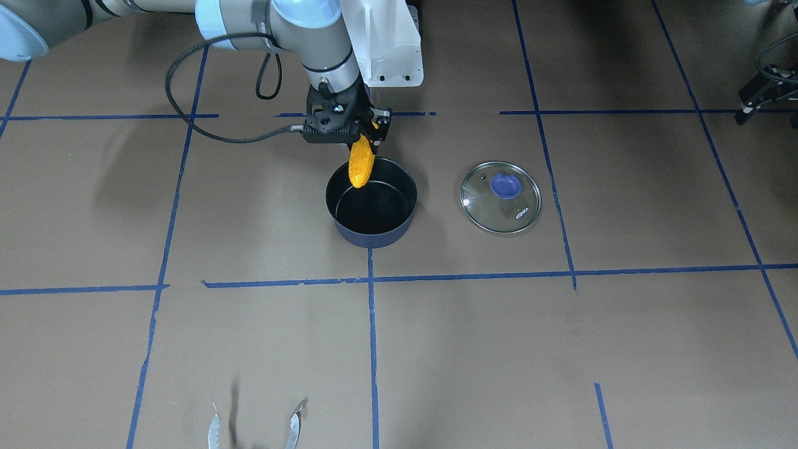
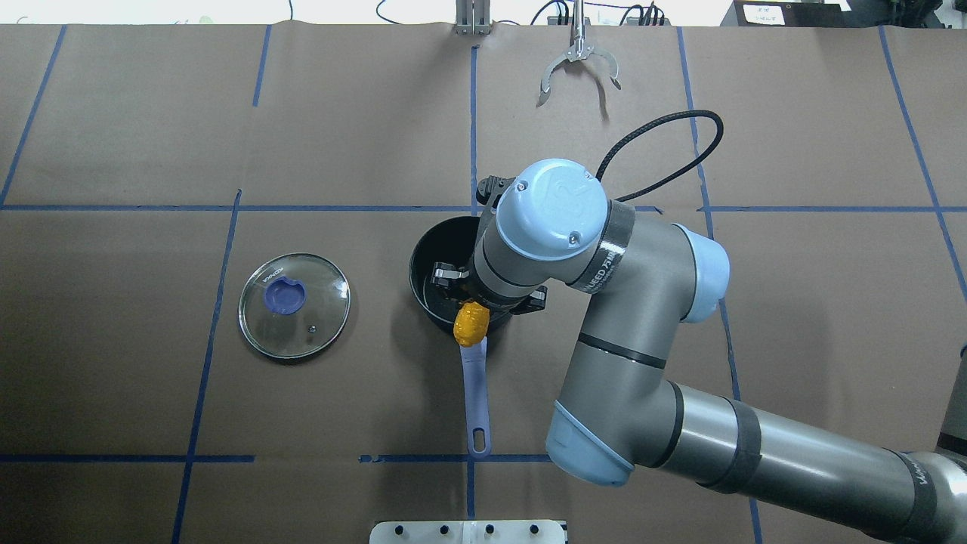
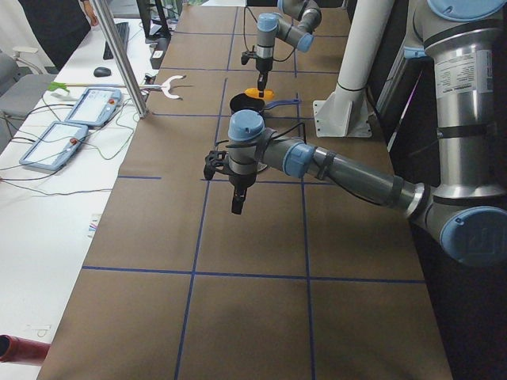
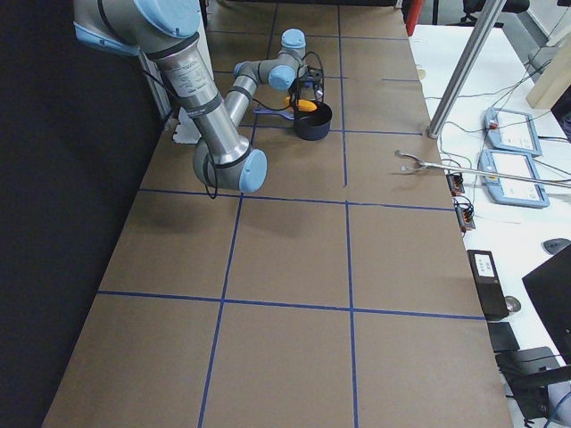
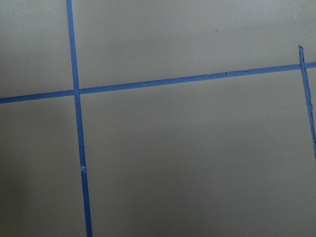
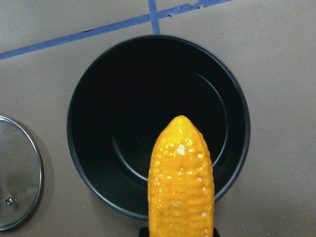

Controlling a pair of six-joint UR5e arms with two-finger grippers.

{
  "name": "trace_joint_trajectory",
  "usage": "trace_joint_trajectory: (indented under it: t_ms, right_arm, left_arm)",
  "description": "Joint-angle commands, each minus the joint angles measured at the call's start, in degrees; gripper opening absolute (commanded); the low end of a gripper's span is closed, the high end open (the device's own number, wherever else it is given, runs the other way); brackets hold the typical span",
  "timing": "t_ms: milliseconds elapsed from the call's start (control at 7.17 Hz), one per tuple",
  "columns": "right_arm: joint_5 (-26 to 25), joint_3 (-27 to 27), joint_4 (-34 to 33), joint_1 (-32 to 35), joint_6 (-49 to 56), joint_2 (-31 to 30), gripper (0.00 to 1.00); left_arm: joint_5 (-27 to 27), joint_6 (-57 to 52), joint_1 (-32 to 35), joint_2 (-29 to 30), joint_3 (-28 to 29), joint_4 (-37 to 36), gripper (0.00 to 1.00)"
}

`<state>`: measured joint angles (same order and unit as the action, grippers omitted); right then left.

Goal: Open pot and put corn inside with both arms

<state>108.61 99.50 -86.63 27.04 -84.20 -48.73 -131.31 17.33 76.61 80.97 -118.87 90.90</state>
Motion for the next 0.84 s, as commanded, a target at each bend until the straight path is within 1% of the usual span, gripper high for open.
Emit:
trace_joint_trajectory:
  t_ms: [0,279,558,698]
  right_arm:
    - [-0.93,-2.46,1.81,0.12,-0.18,0.30,0.00]
    - [-1.29,-3.25,1.90,1.16,-0.09,0.30,0.00]
    - [-1.47,-6.40,1.99,1.52,0.00,2.13,0.00]
    - [-1.38,-7.20,1.99,1.52,-0.09,2.58,0.02]
  left_arm:
    - [0.00,0.07,0.12,-0.28,-0.48,-0.02,1.00]
    - [0.00,0.25,0.21,-0.37,-0.66,-0.02,1.00]
    - [0.00,0.25,0.38,-1.50,-1.44,0.07,1.00]
    - [-0.35,0.42,0.38,-1.69,-1.62,0.07,1.00]
